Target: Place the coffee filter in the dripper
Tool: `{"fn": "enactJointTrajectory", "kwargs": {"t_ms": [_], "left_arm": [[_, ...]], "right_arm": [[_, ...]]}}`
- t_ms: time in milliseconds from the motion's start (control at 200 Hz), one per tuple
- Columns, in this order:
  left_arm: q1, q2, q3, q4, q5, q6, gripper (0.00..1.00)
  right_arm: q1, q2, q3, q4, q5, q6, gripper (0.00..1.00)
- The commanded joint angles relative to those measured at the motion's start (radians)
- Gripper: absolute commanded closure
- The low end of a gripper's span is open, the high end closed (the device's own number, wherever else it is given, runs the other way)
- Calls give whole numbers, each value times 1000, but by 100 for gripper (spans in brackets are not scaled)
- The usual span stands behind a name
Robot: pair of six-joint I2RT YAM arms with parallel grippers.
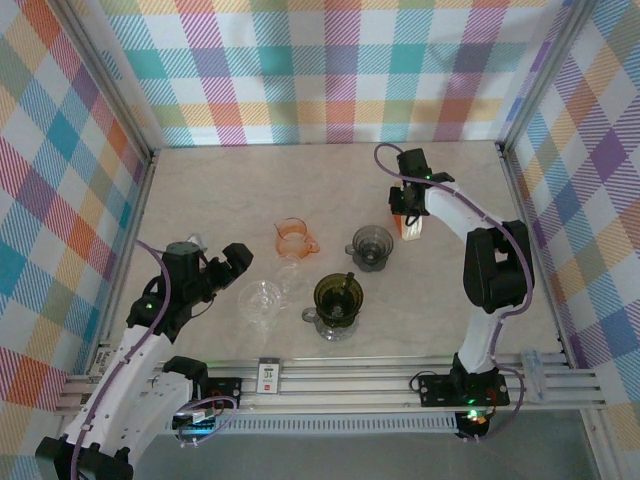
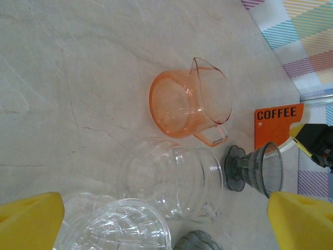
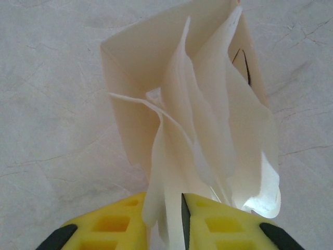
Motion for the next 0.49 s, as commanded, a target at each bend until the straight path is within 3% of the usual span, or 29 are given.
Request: {"fn": "enactJointTrajectory", "kwargs": {"t_ms": [0, 235, 490], "left_arm": [[-7, -1, -13, 21, 7, -4, 0], [-7, 1, -15, 24, 11, -8, 0], [-7, 10, -15, 27, 17, -10, 0]], "right_arm": [[-2, -36, 34, 10, 8, 10, 77], [0, -27, 44, 5, 7, 6, 83], [1, -29, 47, -9, 11, -6, 99]]}}
